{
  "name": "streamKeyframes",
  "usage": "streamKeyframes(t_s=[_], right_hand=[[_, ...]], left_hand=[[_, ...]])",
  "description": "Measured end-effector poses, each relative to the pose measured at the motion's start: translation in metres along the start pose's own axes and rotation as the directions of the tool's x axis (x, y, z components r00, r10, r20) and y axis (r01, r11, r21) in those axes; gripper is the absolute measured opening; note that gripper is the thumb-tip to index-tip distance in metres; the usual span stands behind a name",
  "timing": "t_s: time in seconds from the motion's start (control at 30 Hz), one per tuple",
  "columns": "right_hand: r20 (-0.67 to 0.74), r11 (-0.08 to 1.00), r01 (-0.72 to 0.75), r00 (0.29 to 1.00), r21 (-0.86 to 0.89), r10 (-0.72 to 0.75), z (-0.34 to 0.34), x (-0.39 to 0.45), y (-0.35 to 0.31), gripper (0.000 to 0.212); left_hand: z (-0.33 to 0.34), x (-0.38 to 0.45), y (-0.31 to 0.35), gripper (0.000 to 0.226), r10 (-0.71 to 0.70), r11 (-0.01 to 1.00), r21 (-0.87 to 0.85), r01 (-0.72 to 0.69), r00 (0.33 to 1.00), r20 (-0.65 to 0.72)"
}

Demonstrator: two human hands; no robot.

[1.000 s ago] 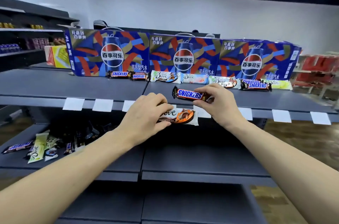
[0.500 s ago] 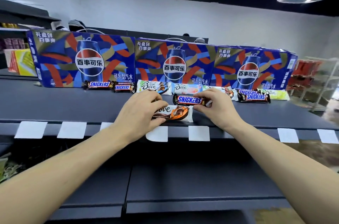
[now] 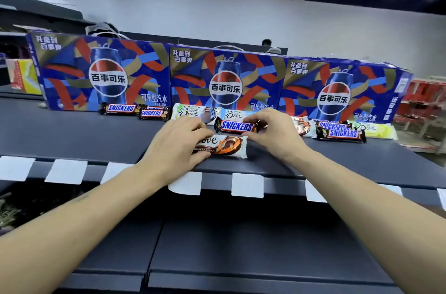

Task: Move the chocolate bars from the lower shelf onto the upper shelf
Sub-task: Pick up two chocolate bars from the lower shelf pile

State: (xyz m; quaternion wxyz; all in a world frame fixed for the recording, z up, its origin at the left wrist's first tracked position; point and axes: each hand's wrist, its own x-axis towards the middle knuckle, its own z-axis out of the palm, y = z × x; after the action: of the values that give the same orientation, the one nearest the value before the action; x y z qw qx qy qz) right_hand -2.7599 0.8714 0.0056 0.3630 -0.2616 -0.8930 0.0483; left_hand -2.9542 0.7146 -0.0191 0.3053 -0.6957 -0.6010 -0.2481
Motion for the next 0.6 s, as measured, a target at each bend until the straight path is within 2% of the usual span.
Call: streamKeyframes(t_s=[0.2,0.37,0.6], right_hand=[[0.046,0.998,0.059,0.997,-0.006,-0.059,0.033,0.021,-0.02,0.029],[0.058,0.998,0.05,0.997,0.025,-0.051,0.072,0.055,-0.061,0.032],[0.052,0.995,0.039,0.998,0.09,-0.043,0.132,0.098,-0.118,0.026]], left_hand=[[-0.008,-0.019,-0.03,0.041,-0.033,0.999,0.039,0.033,0.999,0.009],[-0.023,-0.033,-0.085,0.042,-0.07,0.996,0.053,0.069,0.998,0.004],[-0.045,-0.058,-0.163,0.044,-0.109,0.991,0.074,0.11,0.994,-0.012]])
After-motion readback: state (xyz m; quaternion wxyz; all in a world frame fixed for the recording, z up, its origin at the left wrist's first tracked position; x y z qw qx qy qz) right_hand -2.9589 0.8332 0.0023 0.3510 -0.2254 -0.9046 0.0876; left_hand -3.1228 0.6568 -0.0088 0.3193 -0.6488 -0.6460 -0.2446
